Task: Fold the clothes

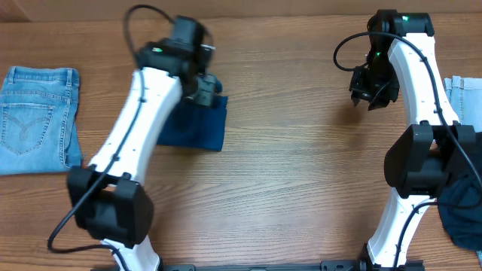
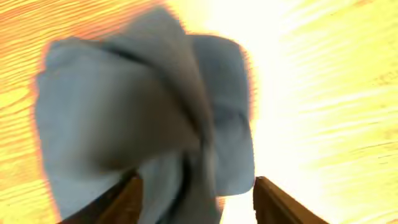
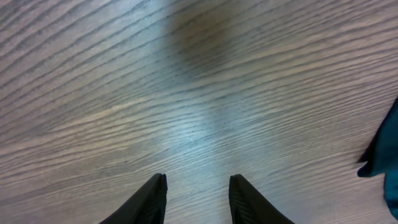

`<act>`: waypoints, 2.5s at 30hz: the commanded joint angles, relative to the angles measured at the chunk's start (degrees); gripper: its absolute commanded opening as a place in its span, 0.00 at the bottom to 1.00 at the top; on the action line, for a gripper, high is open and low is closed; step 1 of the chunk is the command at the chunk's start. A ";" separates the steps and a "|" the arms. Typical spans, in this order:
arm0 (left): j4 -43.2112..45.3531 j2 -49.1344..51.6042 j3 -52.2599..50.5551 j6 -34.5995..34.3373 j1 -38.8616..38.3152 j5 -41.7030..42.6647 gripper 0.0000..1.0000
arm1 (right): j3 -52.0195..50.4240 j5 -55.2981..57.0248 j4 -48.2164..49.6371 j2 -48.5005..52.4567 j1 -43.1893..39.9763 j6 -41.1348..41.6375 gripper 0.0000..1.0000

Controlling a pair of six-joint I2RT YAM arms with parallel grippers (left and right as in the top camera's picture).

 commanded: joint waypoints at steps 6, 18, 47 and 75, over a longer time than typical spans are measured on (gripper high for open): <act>-1.75 4.55 1.44 -0.63 -2.56 -8.70 0.54 | 0.76 -0.50 0.09 0.17 0.09 -0.74 0.36; -2.36 4.55 3.54 -12.04 7.52 -1.03 0.20 | 0.76 -44.11 -1.77 0.17 7.08 -38.84 0.37; 1.33 14.51 -4.24 4.20 17.07 11.37 0.26 | 0.76 -23.21 41.13 8.11 35.52 6.34 0.65; 1.14 14.51 -4.24 4.37 17.25 11.32 0.27 | 0.76 -4.96 41.68 12.98 23.17 10.10 0.32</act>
